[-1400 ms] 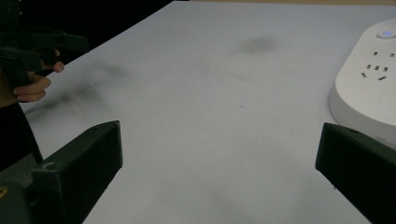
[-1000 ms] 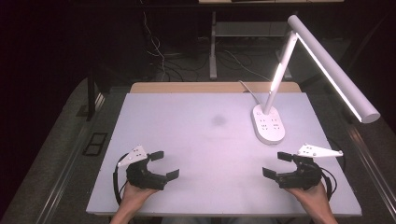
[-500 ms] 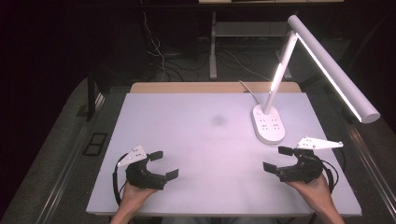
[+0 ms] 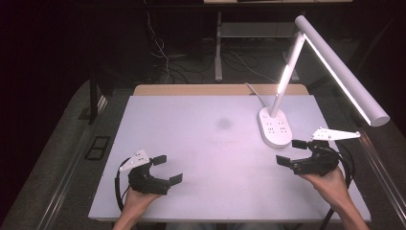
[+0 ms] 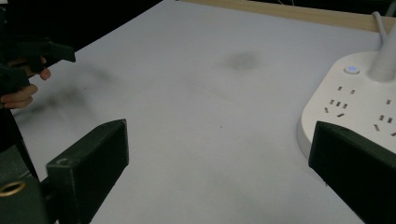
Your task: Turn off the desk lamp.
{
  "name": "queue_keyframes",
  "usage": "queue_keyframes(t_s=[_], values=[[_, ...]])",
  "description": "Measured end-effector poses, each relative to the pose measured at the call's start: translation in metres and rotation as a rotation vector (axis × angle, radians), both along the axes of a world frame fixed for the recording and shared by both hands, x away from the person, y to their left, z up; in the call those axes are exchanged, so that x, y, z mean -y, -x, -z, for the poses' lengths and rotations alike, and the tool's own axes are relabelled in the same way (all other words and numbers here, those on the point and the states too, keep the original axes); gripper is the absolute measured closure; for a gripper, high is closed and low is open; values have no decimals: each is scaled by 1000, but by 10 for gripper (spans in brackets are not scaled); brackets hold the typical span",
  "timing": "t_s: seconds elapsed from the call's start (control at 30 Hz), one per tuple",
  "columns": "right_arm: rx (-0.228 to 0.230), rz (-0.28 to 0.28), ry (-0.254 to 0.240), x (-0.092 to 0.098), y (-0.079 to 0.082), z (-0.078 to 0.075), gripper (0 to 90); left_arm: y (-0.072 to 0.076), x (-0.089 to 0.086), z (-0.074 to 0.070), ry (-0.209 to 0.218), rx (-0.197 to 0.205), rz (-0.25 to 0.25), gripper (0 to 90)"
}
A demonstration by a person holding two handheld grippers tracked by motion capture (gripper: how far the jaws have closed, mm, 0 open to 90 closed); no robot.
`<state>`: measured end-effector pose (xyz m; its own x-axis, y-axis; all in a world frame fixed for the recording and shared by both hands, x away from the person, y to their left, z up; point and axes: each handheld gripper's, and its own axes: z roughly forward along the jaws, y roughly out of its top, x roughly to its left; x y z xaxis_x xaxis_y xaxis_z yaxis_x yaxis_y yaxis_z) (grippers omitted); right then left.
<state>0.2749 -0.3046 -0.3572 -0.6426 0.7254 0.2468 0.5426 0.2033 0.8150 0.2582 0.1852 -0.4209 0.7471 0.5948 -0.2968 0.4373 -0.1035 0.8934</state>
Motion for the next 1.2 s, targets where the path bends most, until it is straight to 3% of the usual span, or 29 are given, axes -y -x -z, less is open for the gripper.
queue_keyframes(t_s=[0.23,0.6,1.2], values=[[-8,2,31,4,-8,-2,49,0,0,0,-1,0,-1,0],[-4,14,27,15,-27,-16,50,0,0,1,-1,-2,-3,0],[-20,32,49,29,-69,-23,66,0,0,1,-2,-2,-2,0]])
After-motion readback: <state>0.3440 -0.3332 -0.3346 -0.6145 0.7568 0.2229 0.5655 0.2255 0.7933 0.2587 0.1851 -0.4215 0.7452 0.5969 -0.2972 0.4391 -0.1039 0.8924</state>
